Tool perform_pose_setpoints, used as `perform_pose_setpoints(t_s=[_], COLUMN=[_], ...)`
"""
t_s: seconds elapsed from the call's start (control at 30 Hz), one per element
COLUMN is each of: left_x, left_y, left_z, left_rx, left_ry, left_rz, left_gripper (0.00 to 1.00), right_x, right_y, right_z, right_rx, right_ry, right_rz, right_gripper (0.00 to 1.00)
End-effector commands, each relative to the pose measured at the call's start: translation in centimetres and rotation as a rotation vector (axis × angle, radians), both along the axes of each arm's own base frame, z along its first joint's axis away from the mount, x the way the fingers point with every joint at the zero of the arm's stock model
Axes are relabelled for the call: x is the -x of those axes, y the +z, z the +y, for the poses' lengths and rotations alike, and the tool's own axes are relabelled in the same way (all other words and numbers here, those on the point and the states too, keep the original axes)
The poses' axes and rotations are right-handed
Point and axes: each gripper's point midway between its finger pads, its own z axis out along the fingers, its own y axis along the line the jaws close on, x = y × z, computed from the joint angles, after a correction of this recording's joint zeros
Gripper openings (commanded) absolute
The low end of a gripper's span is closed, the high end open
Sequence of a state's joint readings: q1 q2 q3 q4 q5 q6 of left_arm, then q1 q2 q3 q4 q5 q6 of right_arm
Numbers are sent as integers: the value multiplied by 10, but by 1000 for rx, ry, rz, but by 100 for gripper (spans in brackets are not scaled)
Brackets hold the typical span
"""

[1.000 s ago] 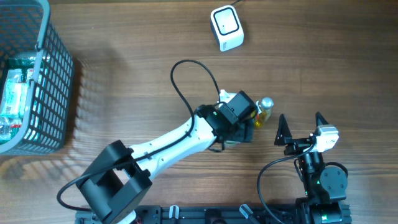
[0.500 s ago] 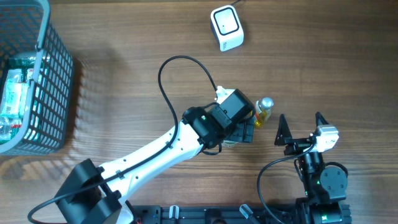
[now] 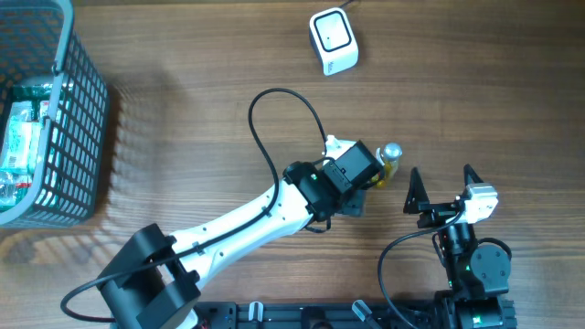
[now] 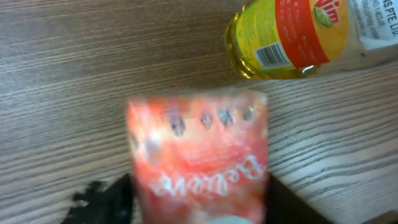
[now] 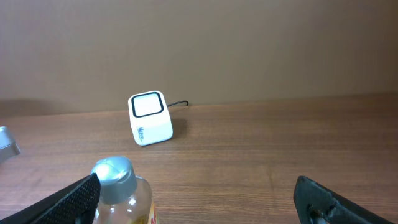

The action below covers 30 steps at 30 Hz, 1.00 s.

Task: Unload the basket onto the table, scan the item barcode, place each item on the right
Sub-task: 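Place the green-lidded jar and red box beside the bottle, release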

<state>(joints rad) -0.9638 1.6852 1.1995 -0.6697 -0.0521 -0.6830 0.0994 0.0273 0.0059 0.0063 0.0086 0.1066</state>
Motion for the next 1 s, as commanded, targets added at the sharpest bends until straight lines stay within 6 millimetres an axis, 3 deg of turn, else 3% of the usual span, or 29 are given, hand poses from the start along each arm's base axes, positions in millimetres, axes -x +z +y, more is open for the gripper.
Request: perform_pose_setpoints(t_s=[0.0, 0.07, 0.23, 0.4, 0.57, 0.87, 0.9, 0.97], left_x=[-2, -2, -9, -16, -22, -16, -15, -15], left_y=[-2, -2, 17, 37, 21, -18, -19, -20], left_z=[3, 3, 10, 36, 78, 72, 71, 68], left_rx=[-13, -13, 19, 21, -164, -218, -215, -204], left_ry=[9, 9, 34, 93, 164, 167, 164, 159], left_rz=[-8, -8, -40, -43, -56, 41, 49, 56], left_gripper=[39, 31, 32, 36, 35, 38, 40, 54], right_x=[0, 0, 0, 0, 0, 0, 0, 0], right_y=[1, 1, 1, 1, 1, 1, 1, 1], right_z=[-4, -4, -4, -4, -4, -4, -4, -4], right_rx=[9, 9, 10, 10, 9, 9, 10, 9], right_ry=[-19, -19, -19, -19, -19, -19, -19, -19], right_rz=[-6, -6, -6, -6, -6, -6, -5, -6], right_gripper=[100, 100, 100, 100, 100, 100, 100, 100])
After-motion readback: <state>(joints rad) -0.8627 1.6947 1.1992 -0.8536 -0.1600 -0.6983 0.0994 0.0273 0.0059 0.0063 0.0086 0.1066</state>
